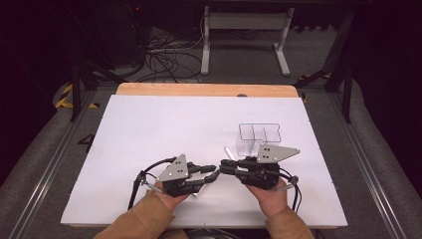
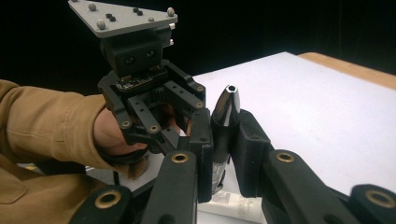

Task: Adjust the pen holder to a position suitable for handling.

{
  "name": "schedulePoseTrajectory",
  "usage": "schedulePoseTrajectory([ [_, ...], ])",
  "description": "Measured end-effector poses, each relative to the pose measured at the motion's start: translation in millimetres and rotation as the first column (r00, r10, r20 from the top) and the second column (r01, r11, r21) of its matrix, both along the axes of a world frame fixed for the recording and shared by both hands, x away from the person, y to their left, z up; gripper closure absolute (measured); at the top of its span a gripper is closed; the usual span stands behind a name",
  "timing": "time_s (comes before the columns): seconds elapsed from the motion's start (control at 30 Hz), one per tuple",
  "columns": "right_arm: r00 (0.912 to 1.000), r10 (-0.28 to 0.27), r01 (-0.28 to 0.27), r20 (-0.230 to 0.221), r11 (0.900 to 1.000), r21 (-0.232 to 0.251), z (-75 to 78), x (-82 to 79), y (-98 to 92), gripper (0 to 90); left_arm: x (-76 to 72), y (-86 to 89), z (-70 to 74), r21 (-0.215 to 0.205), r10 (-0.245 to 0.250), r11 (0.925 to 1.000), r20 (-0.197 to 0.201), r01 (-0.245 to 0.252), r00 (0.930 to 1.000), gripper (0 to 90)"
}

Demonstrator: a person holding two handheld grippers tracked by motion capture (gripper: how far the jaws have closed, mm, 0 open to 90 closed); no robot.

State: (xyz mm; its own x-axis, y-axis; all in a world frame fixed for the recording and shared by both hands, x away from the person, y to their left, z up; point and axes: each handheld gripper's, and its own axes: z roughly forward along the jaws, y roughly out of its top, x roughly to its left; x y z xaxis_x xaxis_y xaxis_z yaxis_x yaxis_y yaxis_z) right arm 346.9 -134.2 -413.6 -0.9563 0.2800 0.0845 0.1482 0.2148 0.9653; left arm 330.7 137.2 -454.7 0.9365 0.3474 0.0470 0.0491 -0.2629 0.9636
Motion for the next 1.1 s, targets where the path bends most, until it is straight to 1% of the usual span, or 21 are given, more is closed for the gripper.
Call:
schedulePoseTrajectory([
  [0.03, 1.0, -0.007, 0.007, 0.007, 1.0, 0.0, 1.2, -0.2, -1.2, 79.5, 0.0, 0.0, 0.0, 0.0, 0.0, 1.0, 0.0, 0.0, 1.0, 66.8],
  [0.07, 0.9998, -0.015, 0.015, 0.014, 1.0, -0.001, 2.7, -0.2, -2.7, 79.5, 0.3, 2.7, 1.9, -0.012, 0.017, 0.9998, -0.004, -0.017, 0.9998, 64.0],
  [0.17, 0.999, -0.035, 0.035, 0.027, 0.999, 0.012, 9.0, 0.5, -9.0, 79.5, 0.9, 5.4, 4.6, -0.016, 0.025, 0.9996, -0.001, -0.025, 0.9997, 58.4],
  [0.23, 0.998, -0.048, 0.047, 0.04, 0.999, 0.018, 13.3, 1.1, -12.6, 79.5, -0.4, 8.7, 7.8, 0.004, 0.043, 0.9991, 0.014, -0.043, 0.999, 53.8],
  [0.37, 0.9966, -0.063, 0.062, 0.052, 0.998, 0.025, 18.5, 2.0, -17.1, 79.5, -1.7, 12.0, 9.6, 0.013, 0.06, 0.9981, 0.015, -0.06, 0.9981, 46.6],
  [0.4, 0.9959, -0.07, 0.069, 0.057, 0.997, 0.027, 20.1, 2.3, -18.3, 79.5, -2.0, 13.4, 10.2, 0.016, 0.065, 0.9977, 0.013, -0.065, 0.9978, 46.6],
  [0.53, 0.9915, -0.108, 0.105, 0.073, 0.994, 0.038, 28.0, 6.0, -24.7, 79.5, -2.4, 19.6, 12.9, 0.024, 0.085, 0.9961, 0.011, -0.085, 0.9964, 41.8],
  [0.57, 0.9915, -0.108, 0.105, 0.073, 0.994, 0.038, 28.0, 6.0, -24.7, 79.5, -2.8, 20.5, 13.0, 0.022, 0.089, 0.9958, 0.008, -0.089, 0.996, 41.8],
  [0.6, 0.9889, -0.122, 0.119, 0.084, 0.992, 0.04, 31.3, 7.8, -26.9, 79.4, -3.0, 22.2, 13.4, 0.026, 0.097, 0.9949, 0.011, -0.098, 0.9952, 39.6],
  [0.77, 0.9846, -0.148, 0.144, 0.093, 0.988, 0.052, 37.0, 12.2, -32.5, 79.4, -2.8, 29.3, 13.9, 0.046, 0.12, 0.9916, 0.02, -0.121, 0.9926, 38.5],
  [0.8, 0.98, -0.172, 0.168, 0.1, 0.985, 0.051, 39.9, 14.4, -35.7, 79.4, -2.6, 30.9, 13.9, 0.048, 0.126, 0.9908, 0.017, -0.126, 0.9919, 37.2],
  [0.83, 0.9771, -0.185, 0.18, 0.106, 0.982, 0.051, 41.3, 15.5, -37.2, 79.4, -2.4, 33.5, 13.8, 0.047, 0.133, 0.9899, 0.005, -0.134, 0.991, 36.4],
  [0.87, 0.9771, -0.185, 0.18, 0.106, 0.982, 0.051, 41.3, 15.5, -37.2, 79.4, -2.4, 33.5, 13.8, 0.047, 0.133, 0.9899, 0.005, -0.134, 0.991, 35.7],
  [0.9, 0.9744, -0.198, 0.193, 0.107, 0.98, 0.052, 42.7, 16.7, -39.0, 79.4, -2.2, 35.5, 13.8, 0.052, 0.139, 0.9889, 0.009, -0.139, 0.9902, 35.7],
  [1.03, 0.961, -0.254, 0.249, 0.109, 0.967, 0.061, 46.5, 24.5, -47.0, 79.4, -2.2, 41.1, 13.4, 0.056, 0.154, 0.9866, -0.002, -0.153, 0.9881, 33.1],
  [1.07, 0.961, -0.254, 0.249, 0.109, 0.967, 0.061, 46.5, 24.5, -47.0, 79.4, -2.2, 41.1, 13.4, 0.056, 0.154, 0.9866, -0.002, -0.153, 0.9881, 32.4],
  [1.1, 0.9591, -0.262, 0.257, 0.108, 0.965, 0.059, 46.6, 25.5, -47.9, 79.4, -1.9, 42.2, 13.3, 0.059, 0.157, 0.9859, 0.0, -0.157, 0.9876, 32.4],
])
